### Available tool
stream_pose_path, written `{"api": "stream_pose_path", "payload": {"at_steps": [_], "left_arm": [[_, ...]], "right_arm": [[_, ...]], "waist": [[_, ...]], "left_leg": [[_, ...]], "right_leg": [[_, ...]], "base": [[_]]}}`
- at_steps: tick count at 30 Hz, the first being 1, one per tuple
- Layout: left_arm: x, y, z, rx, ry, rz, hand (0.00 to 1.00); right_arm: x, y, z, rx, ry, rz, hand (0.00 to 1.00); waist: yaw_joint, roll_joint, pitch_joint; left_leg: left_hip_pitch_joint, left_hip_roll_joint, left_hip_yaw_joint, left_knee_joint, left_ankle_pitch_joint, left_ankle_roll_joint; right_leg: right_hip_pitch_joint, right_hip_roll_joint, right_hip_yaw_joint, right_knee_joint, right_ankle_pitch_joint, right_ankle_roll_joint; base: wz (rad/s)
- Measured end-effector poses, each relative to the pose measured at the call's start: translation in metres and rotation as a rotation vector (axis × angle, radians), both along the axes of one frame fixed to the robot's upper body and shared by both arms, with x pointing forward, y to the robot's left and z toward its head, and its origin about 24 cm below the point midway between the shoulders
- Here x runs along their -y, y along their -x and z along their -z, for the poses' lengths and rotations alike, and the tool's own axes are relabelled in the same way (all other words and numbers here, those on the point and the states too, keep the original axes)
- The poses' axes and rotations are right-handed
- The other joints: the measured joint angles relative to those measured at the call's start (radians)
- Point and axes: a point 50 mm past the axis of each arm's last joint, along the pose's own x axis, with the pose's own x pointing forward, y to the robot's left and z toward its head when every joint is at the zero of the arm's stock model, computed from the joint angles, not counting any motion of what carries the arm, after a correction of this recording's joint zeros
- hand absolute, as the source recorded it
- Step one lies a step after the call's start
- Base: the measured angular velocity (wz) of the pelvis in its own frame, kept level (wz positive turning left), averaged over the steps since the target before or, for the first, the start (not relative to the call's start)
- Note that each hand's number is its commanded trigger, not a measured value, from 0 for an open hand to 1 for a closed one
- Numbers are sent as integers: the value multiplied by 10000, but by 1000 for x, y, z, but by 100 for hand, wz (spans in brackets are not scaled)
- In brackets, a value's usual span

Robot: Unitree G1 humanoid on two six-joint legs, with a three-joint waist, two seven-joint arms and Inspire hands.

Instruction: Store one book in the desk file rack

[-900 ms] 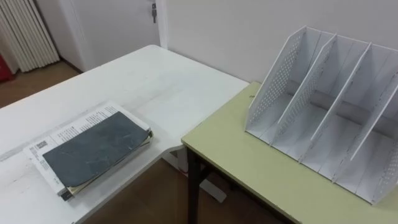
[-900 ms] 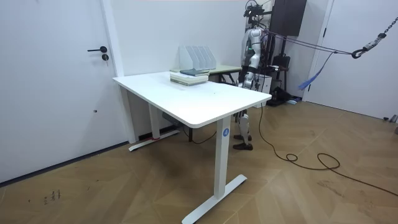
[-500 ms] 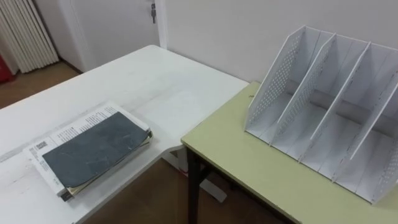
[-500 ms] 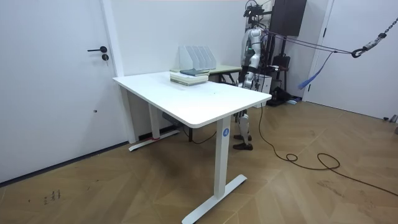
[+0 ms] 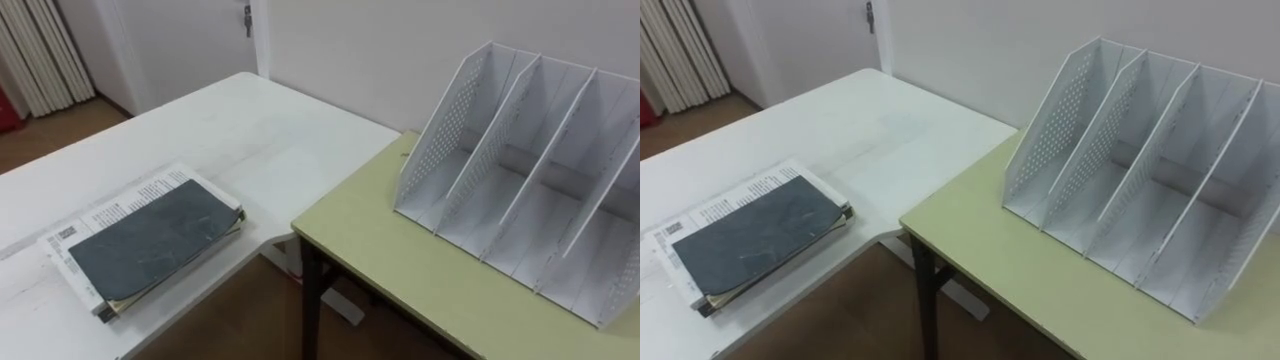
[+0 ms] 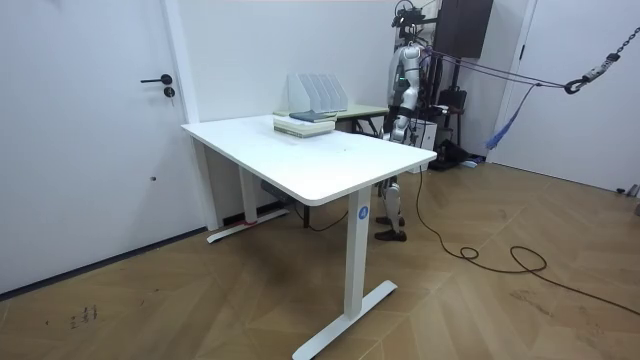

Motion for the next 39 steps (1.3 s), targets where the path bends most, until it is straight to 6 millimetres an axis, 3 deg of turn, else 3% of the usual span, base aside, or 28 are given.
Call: {"api": "stream_pose_path", "payload": {"at_steps": [6, 9, 13, 18, 23, 26, 35, 39], "left_arm": [[1, -16, -2, 436, -133, 979, 0], [2, -29, -5, 733, -430, 2228, 0], [5, -45, -8, 1019, -841, 4065, 0], [11, -63, -15, 1485, -1276, 5971, 0], [44, -103, -25, 3012, -714, 7371, 0], [61, -116, -29, 3401, -359, 8179, 0], [81, -139, -51, 4646, -348, 9959, 0], [89, -152, -65, 5256, -1139, 11087, 0]], "right_arm": [[0, -6, 1, 525, 194, -184, 0], [-1, -14, 1, 833, 89, -541, 0], [-2, -21, 1, 1086, 16, -704, 0], [-4, -27, 1, 1256, -109, -1161, 0], [-4, -28, 1, 1229, -69, -1556, 0], [-4, -31, 1, 1288, -87, -1570, 0], [-3, -38, 0, 1445, -33, -1616, 0], [-3, -40, 0, 1544, 27, -1634, 0]], "waist": [[-13, -42, 46], [-12, -47, 125], [-38, -66, 120], [-450, -109, 140], [-641, -96, 120], [-839, -103, 87], [-852, -183, 127], [-888, -179, 101]], "left_leg": [[-4, -6, 1, 7, 1, 1], [-25, -4, 2, -24, 1, 1], [-84, -7, 46, -22, 2, 1], [-185, -10, 147, 35, 3, 0], [-162, -6, 157, 15, 4, 2], [-148, -1, 149, 58, 6, 0], [-36, 2, 117, 92, 6, -1], [-32, -2, 106, 105, 5, 0]], "right_leg": [[17, -7, -3, -27, 0, 2], [-18, -4, -2, -29, -2, 5], [-77, -1, 9, -30, -3, 6], [-79, 2, -6, -37, -3, 7], [-78, -1, 26, -12, -4, 9], [-64, 1, 16, 3, -3, 7], [-76, -18, 17, -31, -13, 14], [-19, -3, 16, -8, -11, 12]], "base": [[0], [0], [0], [3], [0], [0], [0], [1]]}}
